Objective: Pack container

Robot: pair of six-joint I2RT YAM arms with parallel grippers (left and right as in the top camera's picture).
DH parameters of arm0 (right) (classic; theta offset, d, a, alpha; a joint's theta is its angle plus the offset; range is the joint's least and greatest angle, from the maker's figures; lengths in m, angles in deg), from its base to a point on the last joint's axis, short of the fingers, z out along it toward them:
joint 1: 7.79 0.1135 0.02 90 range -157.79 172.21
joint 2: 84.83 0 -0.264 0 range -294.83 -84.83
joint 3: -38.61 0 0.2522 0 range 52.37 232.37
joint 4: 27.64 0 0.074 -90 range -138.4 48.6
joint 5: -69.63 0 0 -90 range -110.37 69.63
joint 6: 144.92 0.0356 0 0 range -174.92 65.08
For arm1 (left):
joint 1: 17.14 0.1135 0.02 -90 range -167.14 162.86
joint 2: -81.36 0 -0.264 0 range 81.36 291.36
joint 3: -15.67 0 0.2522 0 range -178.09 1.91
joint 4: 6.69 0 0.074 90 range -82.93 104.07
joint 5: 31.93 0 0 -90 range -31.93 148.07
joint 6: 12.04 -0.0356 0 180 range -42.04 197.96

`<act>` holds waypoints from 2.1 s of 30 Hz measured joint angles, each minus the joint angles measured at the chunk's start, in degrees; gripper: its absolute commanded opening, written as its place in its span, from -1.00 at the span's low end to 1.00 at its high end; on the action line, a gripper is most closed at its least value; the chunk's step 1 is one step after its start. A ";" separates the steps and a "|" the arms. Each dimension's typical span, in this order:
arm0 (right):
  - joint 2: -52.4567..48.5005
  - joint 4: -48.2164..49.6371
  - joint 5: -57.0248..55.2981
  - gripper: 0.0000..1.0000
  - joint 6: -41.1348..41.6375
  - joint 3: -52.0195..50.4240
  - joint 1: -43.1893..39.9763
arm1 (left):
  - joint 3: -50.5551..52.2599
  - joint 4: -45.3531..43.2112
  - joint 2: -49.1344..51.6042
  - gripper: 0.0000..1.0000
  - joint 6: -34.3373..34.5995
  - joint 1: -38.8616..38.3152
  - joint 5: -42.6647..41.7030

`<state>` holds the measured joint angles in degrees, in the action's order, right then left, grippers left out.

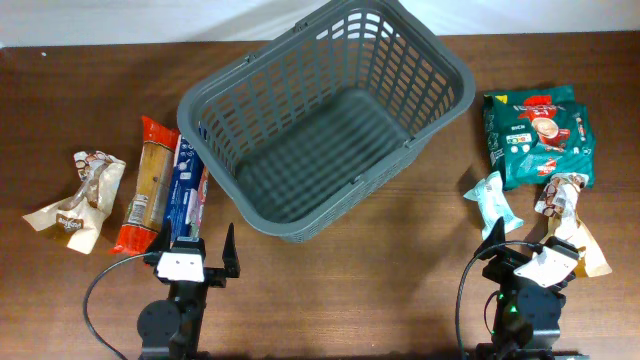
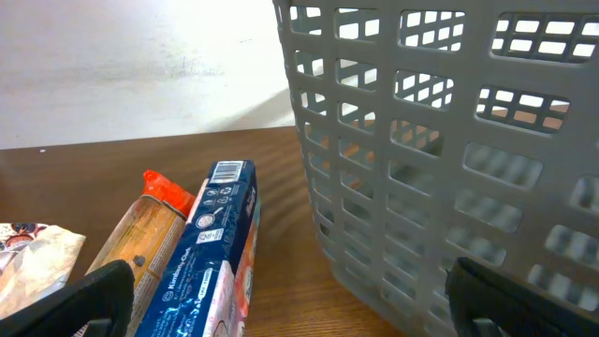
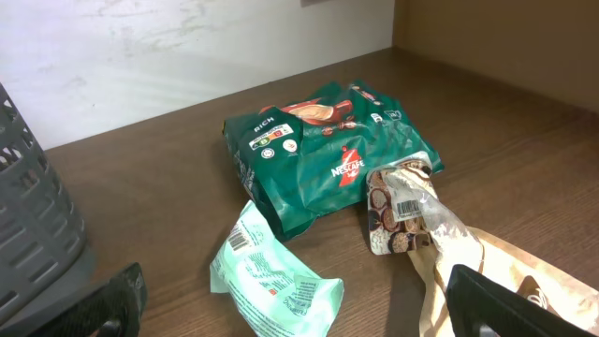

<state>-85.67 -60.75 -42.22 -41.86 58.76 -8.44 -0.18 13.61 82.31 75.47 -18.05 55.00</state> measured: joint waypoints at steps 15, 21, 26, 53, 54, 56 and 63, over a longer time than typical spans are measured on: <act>0.00 0.00 0.00 0.98 0.00 0.00 0.00 | 0.00 0.00 -0.02 0.99 0.00 0.00 0.00; 0.00 0.02 0.00 0.99 -0.02 0.00 0.00 | 0.00 0.00 -0.02 0.99 -0.02 0.00 0.02; 0.00 0.02 0.17 0.98 0.04 0.00 0.00 | 0.00 0.00 0.00 0.99 0.00 0.00 0.02; -49.66 -33.31 31.50 0.98 2.08 74.55 -4.85 | 0.17 -0.04 -0.15 0.98 0.00 0.00 0.02; -54.07 -36.17 34.42 0.98 -0.24 81.35 -4.85 | 0.17 -0.07 -0.17 0.98 -0.02 0.00 0.02; -61.09 -40.79 38.12 0.98 -3.02 92.19 -4.85 | 0.17 -0.04 -0.15 0.98 -0.02 0.00 0.00; -90.58 -55.58 45.42 0.98 -7.61 128.85 -4.85 | 0.17 -0.04 -0.22 0.98 0.00 0.00 0.00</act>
<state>-176.25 -116.33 3.20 -49.47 187.61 -13.29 -0.01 13.57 82.09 75.47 -18.05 55.00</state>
